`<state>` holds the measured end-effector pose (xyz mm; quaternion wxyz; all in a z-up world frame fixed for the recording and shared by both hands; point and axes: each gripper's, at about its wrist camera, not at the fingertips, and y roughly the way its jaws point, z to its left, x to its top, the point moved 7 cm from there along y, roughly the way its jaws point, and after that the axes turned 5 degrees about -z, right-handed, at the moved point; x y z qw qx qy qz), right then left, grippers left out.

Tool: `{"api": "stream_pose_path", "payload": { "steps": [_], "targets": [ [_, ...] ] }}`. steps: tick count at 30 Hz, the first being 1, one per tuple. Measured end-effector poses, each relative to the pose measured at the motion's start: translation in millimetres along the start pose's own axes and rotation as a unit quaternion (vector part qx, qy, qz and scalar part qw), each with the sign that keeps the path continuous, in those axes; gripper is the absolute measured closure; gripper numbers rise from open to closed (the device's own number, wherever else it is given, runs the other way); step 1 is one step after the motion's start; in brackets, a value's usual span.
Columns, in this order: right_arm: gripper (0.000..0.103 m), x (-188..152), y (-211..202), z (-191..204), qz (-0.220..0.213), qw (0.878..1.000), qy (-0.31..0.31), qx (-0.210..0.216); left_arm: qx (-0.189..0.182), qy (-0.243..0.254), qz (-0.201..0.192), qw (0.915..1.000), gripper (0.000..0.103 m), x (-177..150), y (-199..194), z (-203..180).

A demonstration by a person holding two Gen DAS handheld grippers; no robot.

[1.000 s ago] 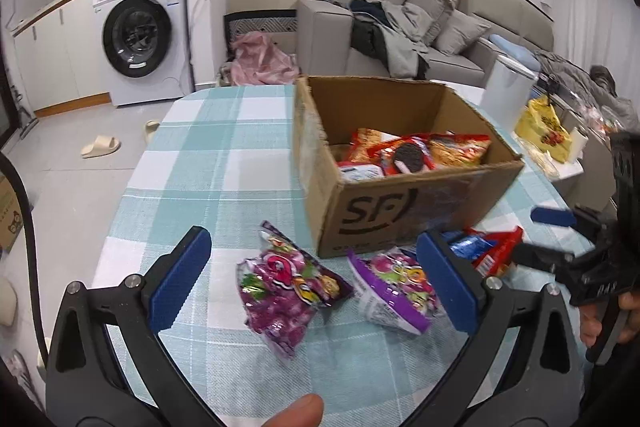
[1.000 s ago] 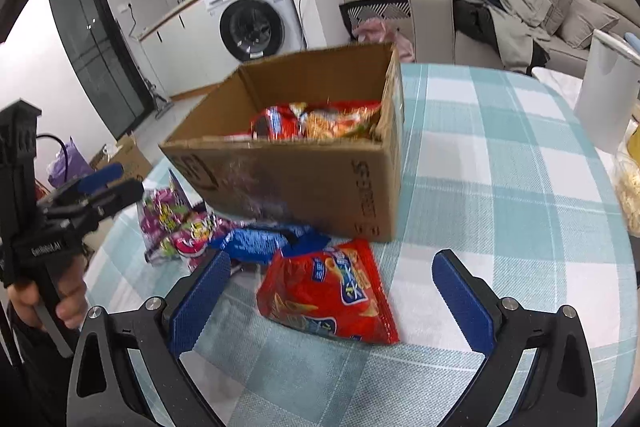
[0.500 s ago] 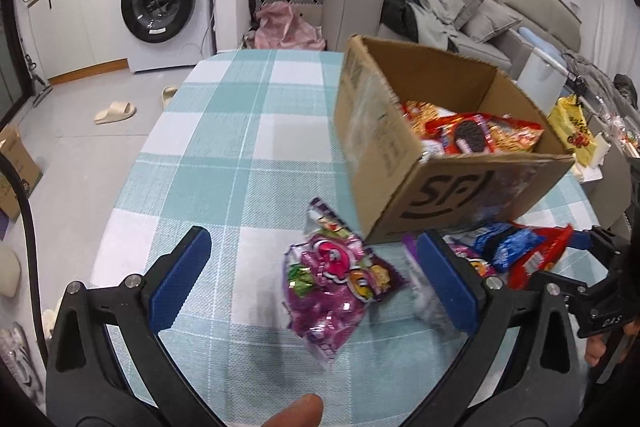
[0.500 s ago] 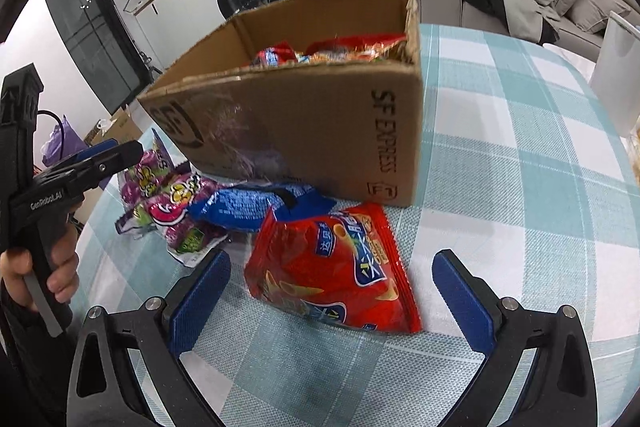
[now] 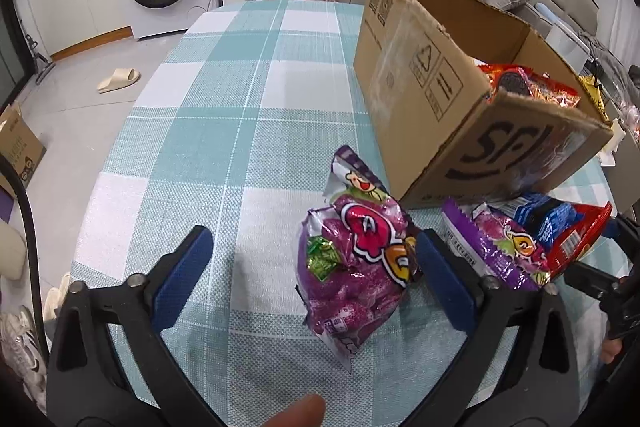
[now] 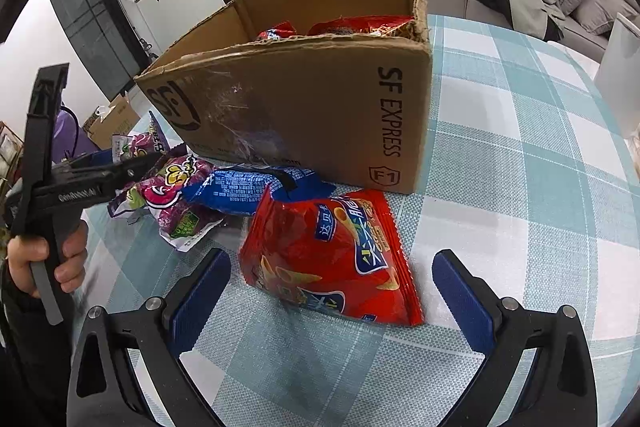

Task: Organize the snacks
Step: 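Withdraw both grippers toward the purple candy bag and red chip bag, then grasp the purple candy bag with the left gripper while the right gripper grasps the red chip bag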

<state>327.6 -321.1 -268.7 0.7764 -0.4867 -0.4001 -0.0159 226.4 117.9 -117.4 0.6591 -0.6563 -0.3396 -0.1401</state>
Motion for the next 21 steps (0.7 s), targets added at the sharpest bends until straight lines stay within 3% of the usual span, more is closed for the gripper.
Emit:
{"api": "stream_pose_path", "payload": {
  "steps": [7, 12, 21],
  "targets": [
    [0.000, 0.2, -5.1, -0.4, -0.001, 1.000, 0.000, 0.004, -0.060, 0.005, 0.008, 0.9981, 0.055, -2.3, 0.7, -16.4],
    [0.000, -1.6, -5.2, 2.7, 0.002, 1.000, -0.005, 0.012, -0.070, 0.016, -0.010, 0.9974, 0.062, 0.5, -10.1, -24.6],
    [0.001, -2.3, -5.1, 8.3, -0.001, 1.000, -0.009, 0.020, -0.072, 0.015, -0.042, 0.9964, 0.063, 9.3, -40.0, -28.4]
  ]
}}
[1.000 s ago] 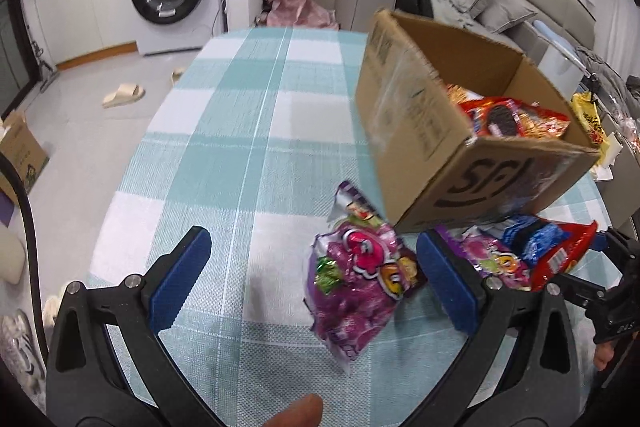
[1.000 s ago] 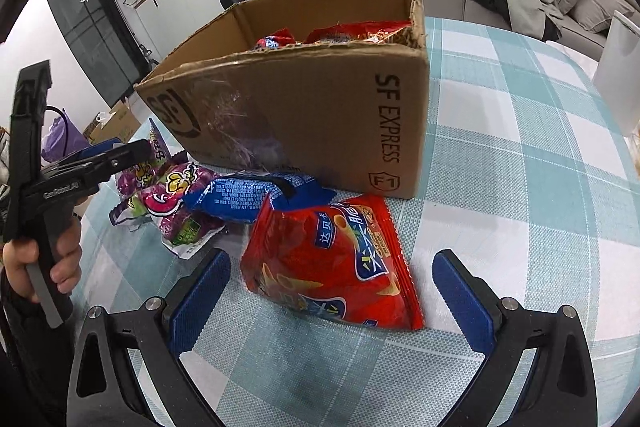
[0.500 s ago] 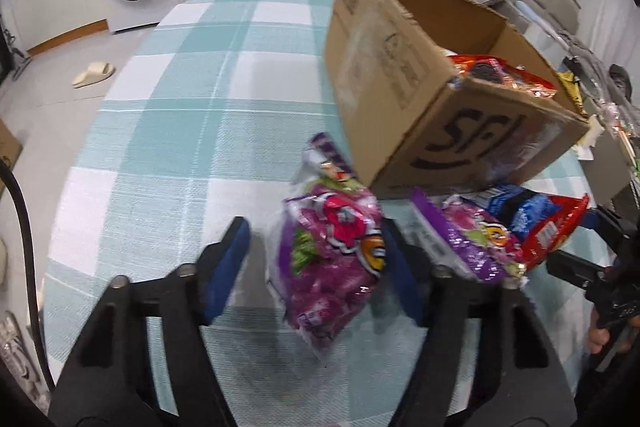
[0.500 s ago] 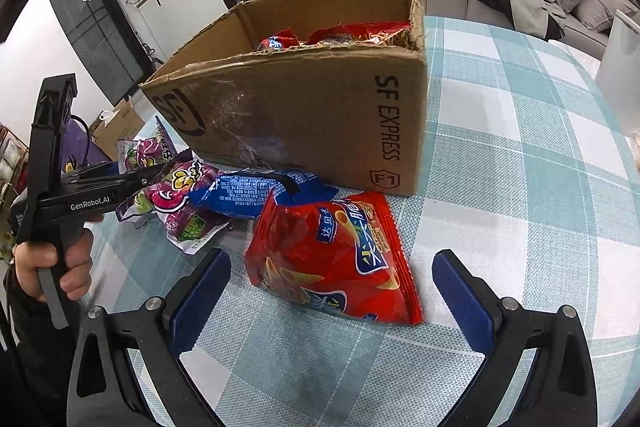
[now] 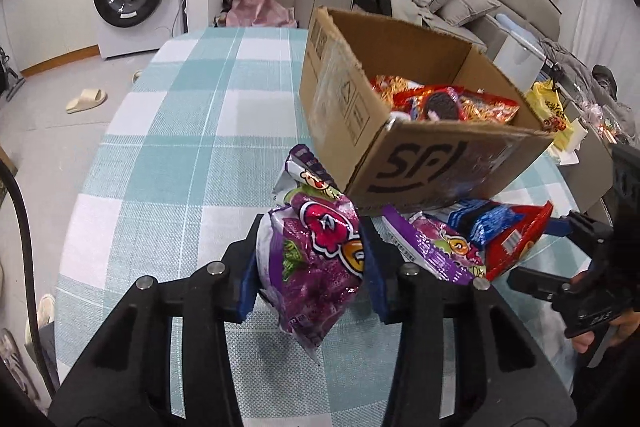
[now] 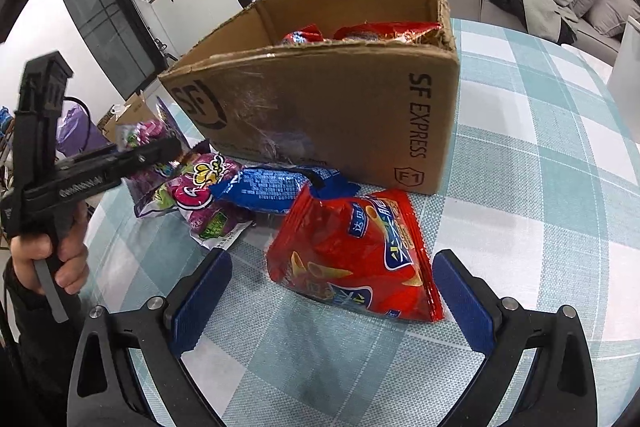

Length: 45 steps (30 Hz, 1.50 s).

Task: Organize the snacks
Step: 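Grasp the purple candy bag with the left gripper while the right gripper grasps the red chip bag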

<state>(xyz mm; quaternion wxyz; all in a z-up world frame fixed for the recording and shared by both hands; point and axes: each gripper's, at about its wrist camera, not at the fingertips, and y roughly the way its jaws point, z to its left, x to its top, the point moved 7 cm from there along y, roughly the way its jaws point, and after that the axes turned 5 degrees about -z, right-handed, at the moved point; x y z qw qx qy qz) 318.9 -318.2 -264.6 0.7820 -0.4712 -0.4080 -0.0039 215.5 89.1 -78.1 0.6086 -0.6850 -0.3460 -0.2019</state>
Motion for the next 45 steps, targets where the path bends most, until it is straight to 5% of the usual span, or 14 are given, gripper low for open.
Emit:
{"api": "stream_pose_path", "payload": {
  "steps": [6, 12, 24, 45],
  "targets": [
    [0.003, -0.8, 3.1, 1.5, -0.001, 1.000, 0.001, -0.002, -0.005, -0.003, -0.020, 0.9998, 0.063, 6.8, -20.9, -3.2],
    [0.022, 0.0, 3.1, -0.1, 0.000, 1.000, -0.001, -0.011, -0.013, -0.003, -0.031, 0.9994, 0.063, 10.7, -30.7, -6.8],
    [0.043, 1.3, -2.3, 6.8, -0.003, 1.000, -0.011, 0.007, -0.018, -0.004, -0.045, 0.9988, 0.063, 14.1, -43.3, -9.1],
    [0.046, 14.8, -44.1, 33.2, -0.045, 0.997, -0.037, 0.049, -0.029, -0.001, -0.080, 0.9964, 0.063, 24.6, -80.5, -17.3]
  ]
}}
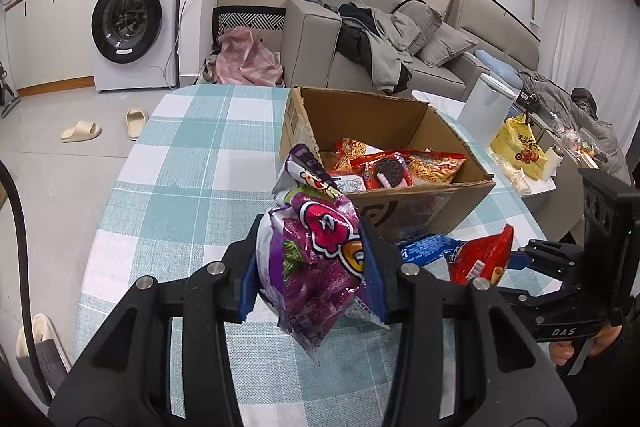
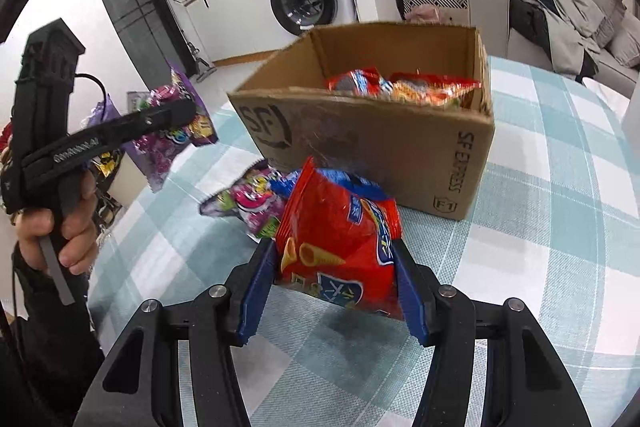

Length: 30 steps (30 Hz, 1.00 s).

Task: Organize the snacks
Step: 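Grasp the purple candy bag with the left gripper while the right gripper grasps the red chip bag, then lift the purple candy bag and red chip bag and carry both over the box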

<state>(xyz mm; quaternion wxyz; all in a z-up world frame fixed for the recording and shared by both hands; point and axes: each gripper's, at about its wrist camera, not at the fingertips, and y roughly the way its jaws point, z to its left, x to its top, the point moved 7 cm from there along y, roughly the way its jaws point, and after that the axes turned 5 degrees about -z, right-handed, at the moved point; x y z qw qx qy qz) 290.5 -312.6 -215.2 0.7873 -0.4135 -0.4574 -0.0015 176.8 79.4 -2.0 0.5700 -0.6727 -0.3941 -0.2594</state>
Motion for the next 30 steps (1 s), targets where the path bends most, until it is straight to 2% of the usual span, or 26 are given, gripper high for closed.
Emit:
{"api": "stream_pose_path", "payload": {
  "steps": [15, 30],
  "targets": [
    [0.047, 17.8, -36.0, 10.2, -0.057, 0.998, 0.002, 0.017, -0.013, 0.004, -0.019, 0.9997, 0.063, 9.0, -17.8, -12.1],
    [0.047, 45.0, -69.2, -9.7, -0.118, 0.992, 0.040, 0.016, -0.017, 0.016, -0.034, 0.9991, 0.063, 17.8, -23.3, -27.2]
  ]
}}
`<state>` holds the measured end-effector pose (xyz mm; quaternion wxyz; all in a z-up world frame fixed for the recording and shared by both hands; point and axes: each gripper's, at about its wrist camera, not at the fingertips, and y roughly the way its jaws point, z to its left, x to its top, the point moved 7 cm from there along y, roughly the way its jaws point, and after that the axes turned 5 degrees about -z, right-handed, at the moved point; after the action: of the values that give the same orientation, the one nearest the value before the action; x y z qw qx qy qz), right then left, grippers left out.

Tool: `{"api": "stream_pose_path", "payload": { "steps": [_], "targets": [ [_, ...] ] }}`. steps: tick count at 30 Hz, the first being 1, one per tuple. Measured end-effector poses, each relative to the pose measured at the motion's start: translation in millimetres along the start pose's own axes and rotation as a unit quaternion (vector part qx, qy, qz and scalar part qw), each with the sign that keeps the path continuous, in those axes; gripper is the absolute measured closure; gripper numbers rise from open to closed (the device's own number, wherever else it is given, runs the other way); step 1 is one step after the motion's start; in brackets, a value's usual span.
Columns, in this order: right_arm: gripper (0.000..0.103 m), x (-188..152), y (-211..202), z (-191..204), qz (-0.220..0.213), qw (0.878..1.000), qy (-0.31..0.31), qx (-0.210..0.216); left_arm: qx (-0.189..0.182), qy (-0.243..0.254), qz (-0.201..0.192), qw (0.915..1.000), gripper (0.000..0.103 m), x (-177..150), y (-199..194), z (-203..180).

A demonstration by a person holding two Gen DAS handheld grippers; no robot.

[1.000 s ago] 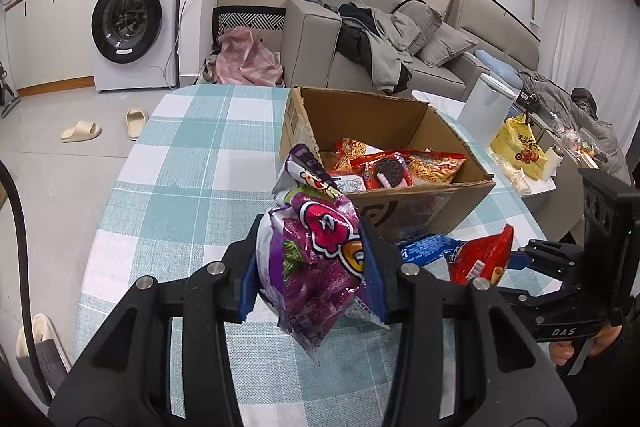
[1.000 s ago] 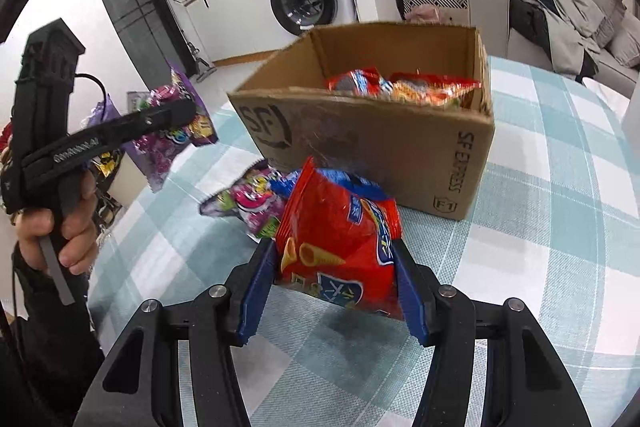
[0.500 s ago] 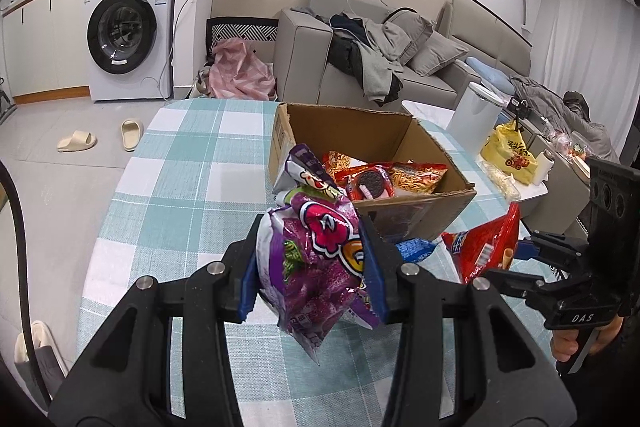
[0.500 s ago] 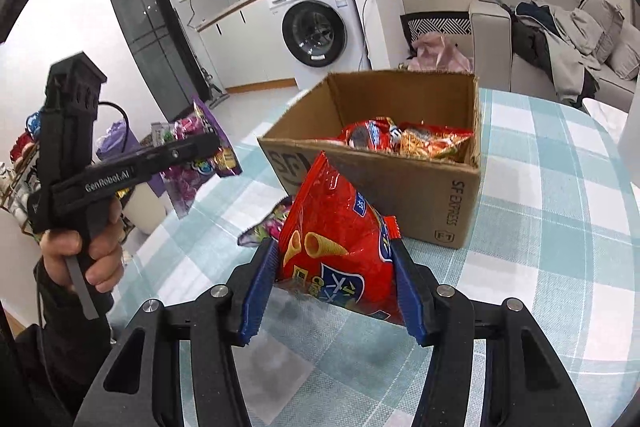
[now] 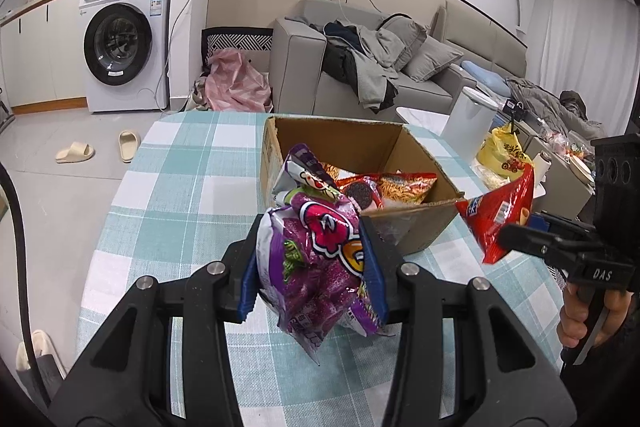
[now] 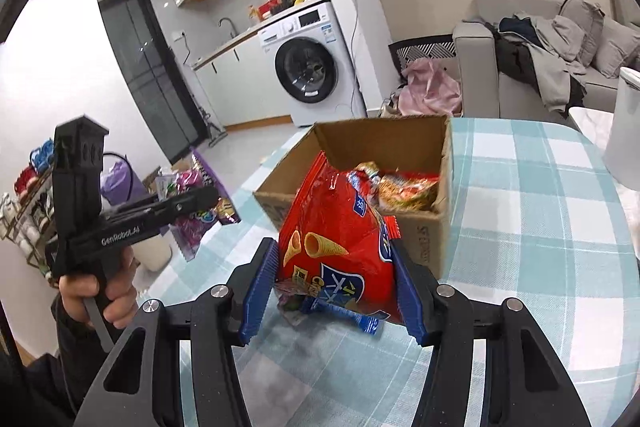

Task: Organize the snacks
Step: 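Lift the purple candy bag and red chip bag and carry both over the box, then lower both bags into the box and open both grippers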

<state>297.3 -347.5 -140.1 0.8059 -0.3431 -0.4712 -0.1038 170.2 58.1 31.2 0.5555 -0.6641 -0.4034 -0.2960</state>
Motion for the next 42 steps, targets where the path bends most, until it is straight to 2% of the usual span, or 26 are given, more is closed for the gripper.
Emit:
{"api": "stream_pose_path", "payload": {
  "steps": [14, 24, 33, 42],
  "targets": [
    [0.047, 36.3, 10.1, -9.4, -0.026, 0.999, 0.016, -0.013, -0.010, 0.018, -0.014, 0.9997, 0.063, 30.0, 16.4, -27.9],
    [0.047, 58.7, 37.0, -18.9, -0.033, 0.999, 0.028, -0.029, -0.017, 0.016, -0.017, 0.9996, 0.063, 54.4, 49.6, -41.3],
    [0.047, 71.7, 62.9, -30.8, -0.033, 0.998, 0.052, -0.031, -0.008, 0.006, 0.001, 0.9999, 0.063, 54.5, 96.8, -36.8],
    [0.047, 79.6, 94.1, -44.3, -0.026, 0.996, 0.080, -0.038, 0.005, 0.024, 0.003, 0.9997, 0.063, 50.6, 130.2, -36.4]
  ]
}}
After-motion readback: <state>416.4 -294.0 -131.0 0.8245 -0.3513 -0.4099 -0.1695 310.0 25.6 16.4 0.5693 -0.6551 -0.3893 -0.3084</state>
